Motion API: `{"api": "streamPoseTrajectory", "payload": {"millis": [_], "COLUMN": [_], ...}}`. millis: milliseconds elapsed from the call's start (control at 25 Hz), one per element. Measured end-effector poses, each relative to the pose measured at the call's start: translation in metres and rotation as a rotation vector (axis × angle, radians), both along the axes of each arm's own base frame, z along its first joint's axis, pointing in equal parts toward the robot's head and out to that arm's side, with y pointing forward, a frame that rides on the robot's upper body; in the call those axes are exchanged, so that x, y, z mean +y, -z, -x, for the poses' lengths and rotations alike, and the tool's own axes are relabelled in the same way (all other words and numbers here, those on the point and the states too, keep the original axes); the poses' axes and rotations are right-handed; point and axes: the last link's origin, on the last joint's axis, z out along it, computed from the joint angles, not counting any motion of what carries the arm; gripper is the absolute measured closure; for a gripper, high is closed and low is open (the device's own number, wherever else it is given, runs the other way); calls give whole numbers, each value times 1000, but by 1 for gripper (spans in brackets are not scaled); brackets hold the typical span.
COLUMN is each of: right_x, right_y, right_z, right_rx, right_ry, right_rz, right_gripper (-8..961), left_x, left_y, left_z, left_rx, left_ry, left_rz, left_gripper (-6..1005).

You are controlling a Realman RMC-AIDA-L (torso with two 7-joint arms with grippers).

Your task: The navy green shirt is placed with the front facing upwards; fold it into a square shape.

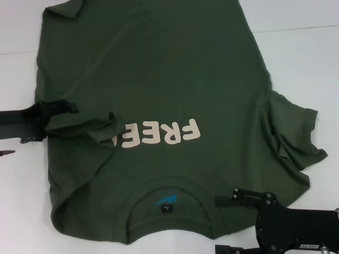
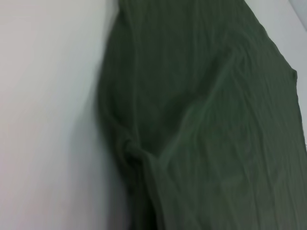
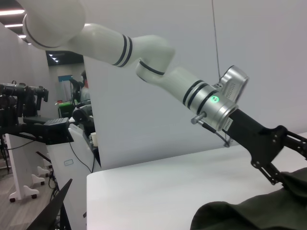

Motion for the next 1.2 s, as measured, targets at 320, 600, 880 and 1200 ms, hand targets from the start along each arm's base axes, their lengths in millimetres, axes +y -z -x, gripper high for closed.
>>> {"api": "streamPoseTrajectory", "payload": {"millis": [320, 600, 880, 1200], "right_x": [0, -1, 1, 24], "right_y": [0, 0, -1, -25], "right_z": [0, -1, 0, 5], "right_rx": [0, 1, 9, 138], "right_ry": [1, 5, 16, 316], "right_rz": [0, -1, -4, 165], "right_gripper": [72, 72, 71, 71], "left_x": [13, 22, -1, -33], "left_y": [12, 0, -27, -38], "left_z": [-31, -50, -24, -9], "left_rx": [-5, -30, -44, -31], "left_ry": [114, 199, 210, 293], "left_rz": [-13, -50, -8, 28], "left_gripper": [52, 52, 52, 53]}}
